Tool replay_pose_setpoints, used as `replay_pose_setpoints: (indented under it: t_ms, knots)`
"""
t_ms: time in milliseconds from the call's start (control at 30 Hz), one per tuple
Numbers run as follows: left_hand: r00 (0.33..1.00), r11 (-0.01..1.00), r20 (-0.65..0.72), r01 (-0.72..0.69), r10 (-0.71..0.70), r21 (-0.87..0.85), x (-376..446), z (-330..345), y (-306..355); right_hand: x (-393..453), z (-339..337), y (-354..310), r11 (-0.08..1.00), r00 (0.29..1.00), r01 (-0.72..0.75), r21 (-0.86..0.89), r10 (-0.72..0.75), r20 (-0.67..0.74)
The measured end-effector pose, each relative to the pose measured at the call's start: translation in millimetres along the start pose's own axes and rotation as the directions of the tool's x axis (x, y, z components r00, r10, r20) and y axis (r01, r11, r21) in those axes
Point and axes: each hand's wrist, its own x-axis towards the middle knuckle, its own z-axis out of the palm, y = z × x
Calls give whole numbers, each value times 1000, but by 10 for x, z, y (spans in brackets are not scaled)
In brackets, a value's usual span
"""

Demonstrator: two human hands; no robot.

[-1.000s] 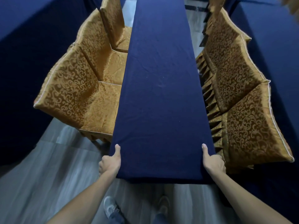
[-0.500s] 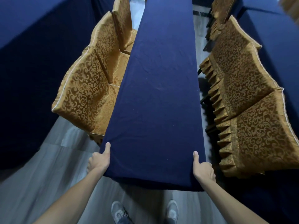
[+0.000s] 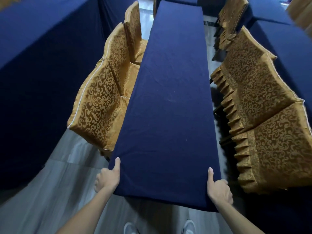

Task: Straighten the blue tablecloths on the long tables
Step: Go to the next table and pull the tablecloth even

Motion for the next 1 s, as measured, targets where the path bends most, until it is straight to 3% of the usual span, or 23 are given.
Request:
replay_pose_setpoints:
  t_ms: [233, 567, 933, 1000]
  knots:
    - [996, 999, -66, -53, 53, 6, 35, 92, -19, 70, 98, 9, 1000, 997, 12, -5, -12, -79]
    - [908, 934, -226, -330, 354, 137, 17, 230, -84, 129, 192, 59, 1000, 992, 11, 20, -8, -128]
    - [905, 944, -283, -329, 317, 4, 82, 258, -129, 108, 366, 370, 978, 968, 169, 124, -141, -209]
    - [898, 942, -306, -335, 315, -12, 115, 272, -126, 73, 442, 460, 965, 965, 161, 208, -110, -237]
